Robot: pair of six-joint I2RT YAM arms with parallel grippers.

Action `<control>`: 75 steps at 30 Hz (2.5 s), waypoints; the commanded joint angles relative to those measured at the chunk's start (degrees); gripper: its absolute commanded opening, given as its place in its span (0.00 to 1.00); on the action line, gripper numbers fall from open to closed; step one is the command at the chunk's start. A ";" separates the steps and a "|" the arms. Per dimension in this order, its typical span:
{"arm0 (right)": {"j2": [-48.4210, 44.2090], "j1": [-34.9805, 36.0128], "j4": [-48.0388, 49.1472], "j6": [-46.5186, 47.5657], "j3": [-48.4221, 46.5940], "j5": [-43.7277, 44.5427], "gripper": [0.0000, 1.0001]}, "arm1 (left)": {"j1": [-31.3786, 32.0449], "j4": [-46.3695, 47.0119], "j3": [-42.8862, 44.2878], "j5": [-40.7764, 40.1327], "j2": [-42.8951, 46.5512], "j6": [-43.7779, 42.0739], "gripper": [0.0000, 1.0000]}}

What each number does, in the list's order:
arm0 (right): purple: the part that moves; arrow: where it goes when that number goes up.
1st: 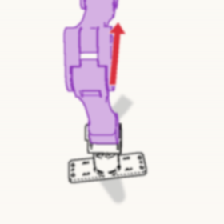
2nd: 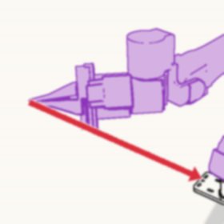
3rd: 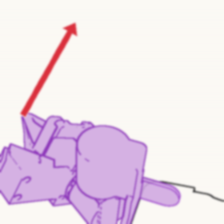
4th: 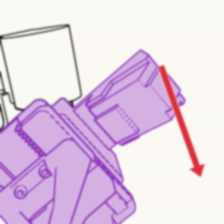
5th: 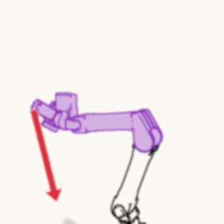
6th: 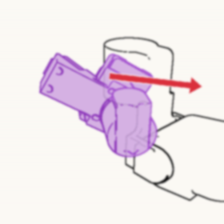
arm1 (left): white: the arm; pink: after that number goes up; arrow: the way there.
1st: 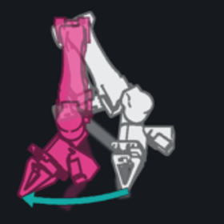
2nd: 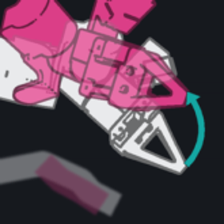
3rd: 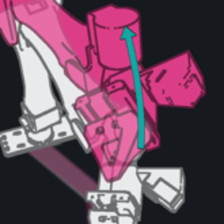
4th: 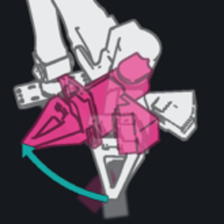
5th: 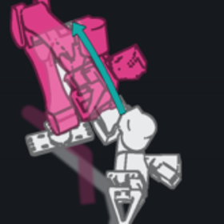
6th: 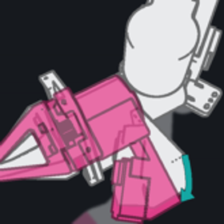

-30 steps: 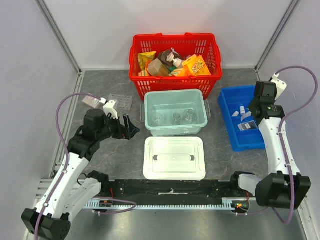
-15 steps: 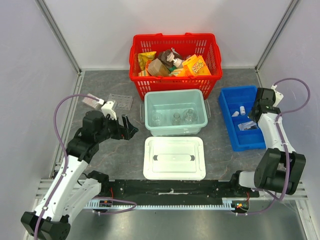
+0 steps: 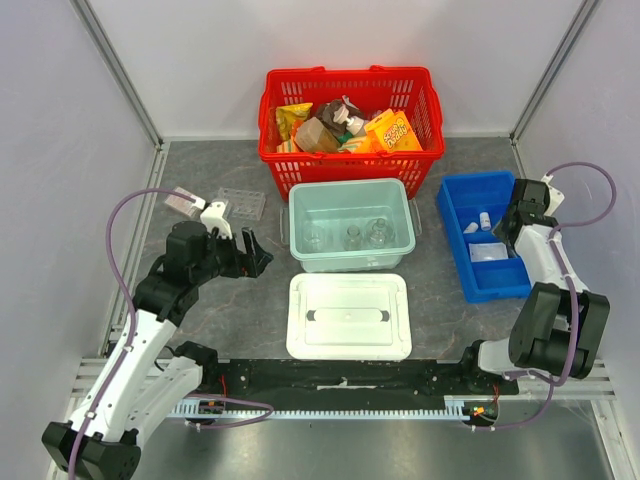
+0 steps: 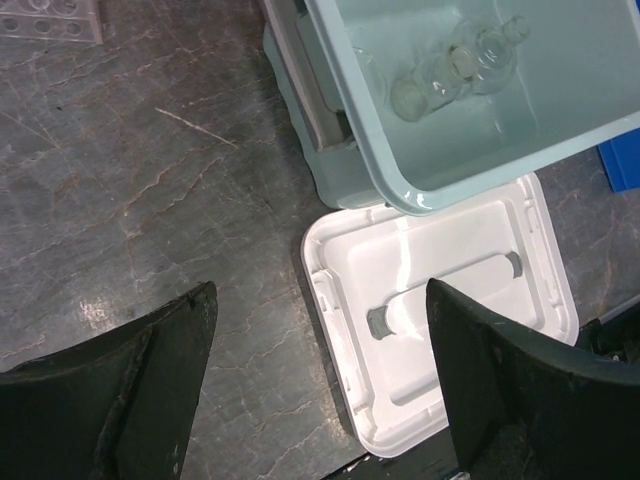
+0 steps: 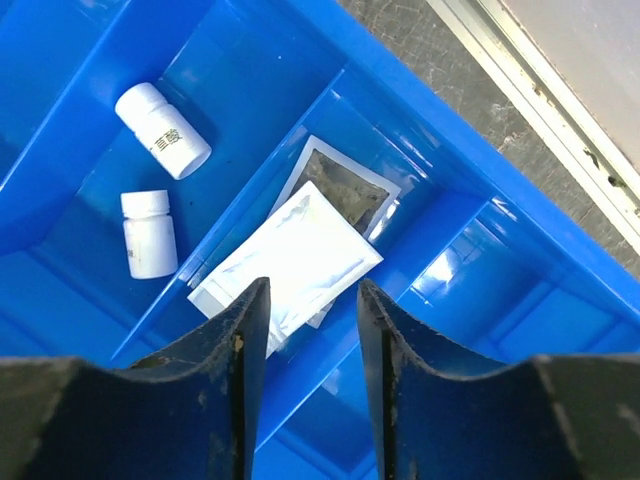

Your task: Organize the chemistry lab equipment

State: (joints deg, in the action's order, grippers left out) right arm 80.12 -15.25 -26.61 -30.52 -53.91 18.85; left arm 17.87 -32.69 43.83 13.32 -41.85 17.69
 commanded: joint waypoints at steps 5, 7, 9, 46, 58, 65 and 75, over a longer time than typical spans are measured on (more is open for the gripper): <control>-8.74 -0.05 -0.98 4.68 -3.39 -10.39 0.51 | 0.41 -2.90 0.90 -3.83 -5.96 5.76 0.83; -10.94 0.13 -2.04 4.77 -3.22 -13.65 0.51 | 0.24 -3.17 0.64 -0.68 -7.54 7.61 0.77; -13.22 0.30 -3.35 5.64 -3.48 -16.81 0.51 | 0.24 -3.09 -0.24 1.96 -8.51 9.72 0.74; -29.67 4.43 -2.57 10.48 -2.25 -29.13 0.57 | 19.92 7.55 -16.76 -6.64 -17.21 30.11 0.50; -31.07 4.52 -2.57 9.87 -1.64 -29.57 0.57 | 28.53 6.85 -15.62 -14.97 -25.56 32.58 0.47; -32.74 4.87 -2.66 8.38 -1.90 -31.68 0.57 | 31.26 5.71 -14.92 -15.52 -29.35 33.63 0.33; -34.68 5.49 -6.08 7.59 -4.01 -32.30 0.58 | 32.05 -2.29 -13.51 -14.91 -20.49 33.55 0.02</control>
State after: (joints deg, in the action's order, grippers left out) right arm 46.41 -9.96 -31.38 -22.09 -55.72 -12.01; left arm 49.34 -28.77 30.02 -0.47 -66.65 50.57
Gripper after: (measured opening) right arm 0.584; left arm 0.050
